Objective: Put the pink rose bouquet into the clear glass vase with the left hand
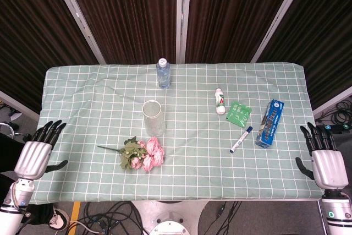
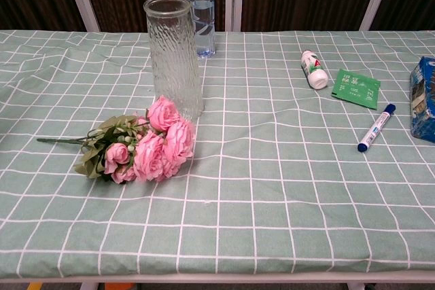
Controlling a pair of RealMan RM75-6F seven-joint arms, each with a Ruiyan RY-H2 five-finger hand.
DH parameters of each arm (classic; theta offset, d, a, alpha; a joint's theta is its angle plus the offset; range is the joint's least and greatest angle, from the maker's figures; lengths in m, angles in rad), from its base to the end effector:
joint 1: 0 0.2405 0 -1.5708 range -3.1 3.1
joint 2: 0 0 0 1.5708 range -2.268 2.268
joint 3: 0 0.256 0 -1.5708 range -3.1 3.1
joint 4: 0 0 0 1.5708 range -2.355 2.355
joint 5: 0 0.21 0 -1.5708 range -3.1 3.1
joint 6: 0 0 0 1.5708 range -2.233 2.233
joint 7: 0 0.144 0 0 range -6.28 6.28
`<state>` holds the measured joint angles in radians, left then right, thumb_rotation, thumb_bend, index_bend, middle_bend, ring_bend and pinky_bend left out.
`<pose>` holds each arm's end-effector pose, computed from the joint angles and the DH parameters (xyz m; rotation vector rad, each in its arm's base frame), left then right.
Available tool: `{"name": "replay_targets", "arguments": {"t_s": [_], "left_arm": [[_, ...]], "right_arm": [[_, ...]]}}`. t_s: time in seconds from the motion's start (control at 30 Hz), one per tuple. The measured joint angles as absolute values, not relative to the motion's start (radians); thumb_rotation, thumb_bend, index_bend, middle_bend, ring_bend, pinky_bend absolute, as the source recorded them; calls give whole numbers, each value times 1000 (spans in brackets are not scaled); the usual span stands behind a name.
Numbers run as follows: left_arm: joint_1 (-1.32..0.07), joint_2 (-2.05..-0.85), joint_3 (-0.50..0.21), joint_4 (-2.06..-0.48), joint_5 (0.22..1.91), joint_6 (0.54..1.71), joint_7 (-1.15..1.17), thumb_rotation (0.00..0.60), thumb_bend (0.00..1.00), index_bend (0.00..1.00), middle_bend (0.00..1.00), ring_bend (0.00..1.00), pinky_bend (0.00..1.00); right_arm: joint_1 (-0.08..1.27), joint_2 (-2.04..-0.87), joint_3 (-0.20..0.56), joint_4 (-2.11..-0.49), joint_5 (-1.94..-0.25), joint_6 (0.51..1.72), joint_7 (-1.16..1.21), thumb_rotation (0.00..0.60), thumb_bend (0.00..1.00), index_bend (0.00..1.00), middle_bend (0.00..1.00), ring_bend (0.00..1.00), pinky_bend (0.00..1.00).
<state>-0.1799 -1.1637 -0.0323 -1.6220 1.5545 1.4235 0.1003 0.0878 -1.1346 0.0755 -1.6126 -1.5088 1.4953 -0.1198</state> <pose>-0.2840 0.2039 0.1304 -1.5508 -0.8343 -0.9226 -0.3050 -0.1870 0.1585 1.4053 -0.7937 0.8594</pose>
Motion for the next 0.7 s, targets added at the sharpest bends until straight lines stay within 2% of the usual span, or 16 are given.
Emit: {"name": "replay_targets", "arguments": {"t_s": [0.37, 0.7], "left_arm": [[-200, -1157, -21, -1653, 1572, 1391, 85, 600, 0, 29, 25, 3, 155], [-260, -1184, 9, -1683, 1634, 1298, 65, 600, 0, 8, 21, 3, 155]], "right_arm": [[88, -1119, 77, -1631, -1507, 1495, -123, 600, 219, 0, 0, 0, 0], [88, -1116, 76, -1628, -1499, 1489, -124, 600, 219, 0, 0, 0, 0]]}}
